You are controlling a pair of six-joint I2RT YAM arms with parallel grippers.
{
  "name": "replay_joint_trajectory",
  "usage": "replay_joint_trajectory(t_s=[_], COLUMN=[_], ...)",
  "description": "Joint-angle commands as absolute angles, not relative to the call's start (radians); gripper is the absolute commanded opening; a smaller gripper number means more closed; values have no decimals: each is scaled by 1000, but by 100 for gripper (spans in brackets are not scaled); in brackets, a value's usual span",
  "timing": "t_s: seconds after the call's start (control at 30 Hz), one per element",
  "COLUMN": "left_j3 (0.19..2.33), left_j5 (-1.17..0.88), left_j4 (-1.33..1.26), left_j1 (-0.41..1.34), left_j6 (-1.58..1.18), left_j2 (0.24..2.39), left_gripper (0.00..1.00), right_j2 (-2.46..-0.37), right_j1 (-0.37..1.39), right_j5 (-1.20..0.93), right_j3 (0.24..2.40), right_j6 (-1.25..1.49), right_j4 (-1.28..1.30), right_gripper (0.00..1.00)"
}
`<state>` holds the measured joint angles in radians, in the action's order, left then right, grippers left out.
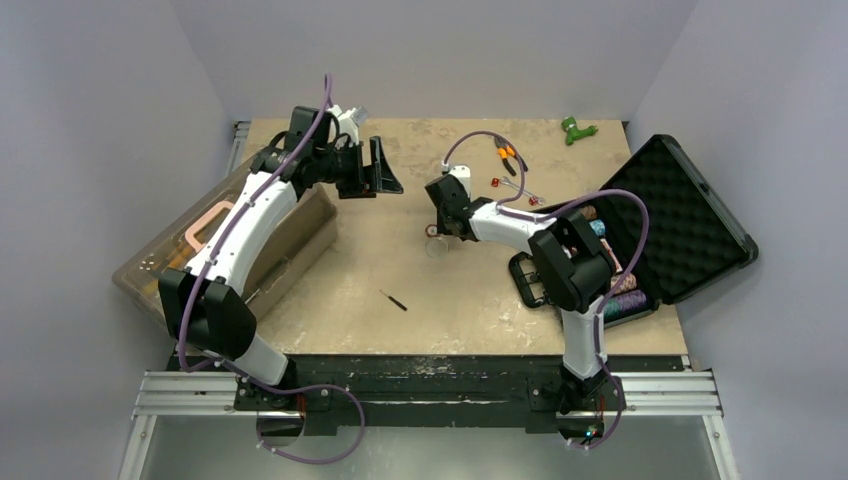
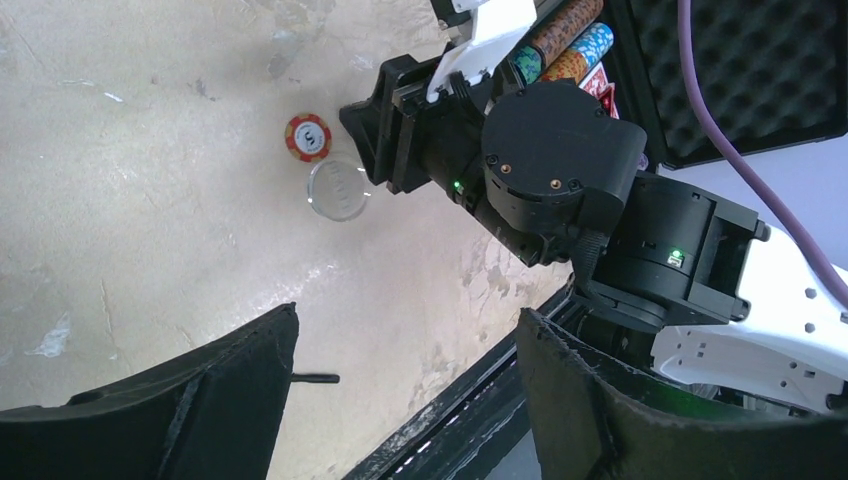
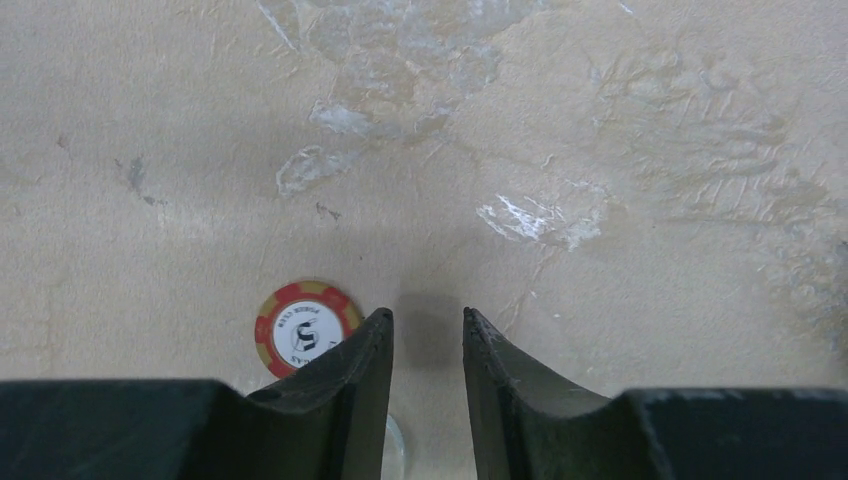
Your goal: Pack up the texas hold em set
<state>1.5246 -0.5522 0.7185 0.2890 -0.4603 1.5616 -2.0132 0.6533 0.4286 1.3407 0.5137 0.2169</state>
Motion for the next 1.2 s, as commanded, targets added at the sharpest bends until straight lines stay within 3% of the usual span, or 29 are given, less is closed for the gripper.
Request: replay_joint_trajectory(t_s=[0.0,0.1,0.23,0.37,0.43,0.6,0.97,1.17], left_j3=[1525,1525,1521,1523,1522,1525,1524,1525], left_j5=[-580,-584,-586,-575,-573,-584,-588,-592], left_j4=[682,680,677,681,681,681,681,679], left_j1=[287,287,287,286,287,287,287,287], left_j6=[-465,-466,-466,-461,-460,-463,-463,-463], left_j2=[1562,1563,1562,1559,1559,1559,1557,1560], left_gripper=[78,78,78,78,78,78,78,78], right_j2=[-1935,-1924,-1948,-2000,-2040,-2113,-2216,-2249], right_j1=[647,647,648,653,653,652,652,652], right_j5=[457,458,410,277,257,209,145,125], right_j3=[1322,1309,1346,1408,1466,1601,1753,1777], right_j6=[498,487,437,376,348,327,310,314], right_j4=[219,220,234,255,318,472,612,645], right_gripper=[31,35,64,80,80,65,63,55])
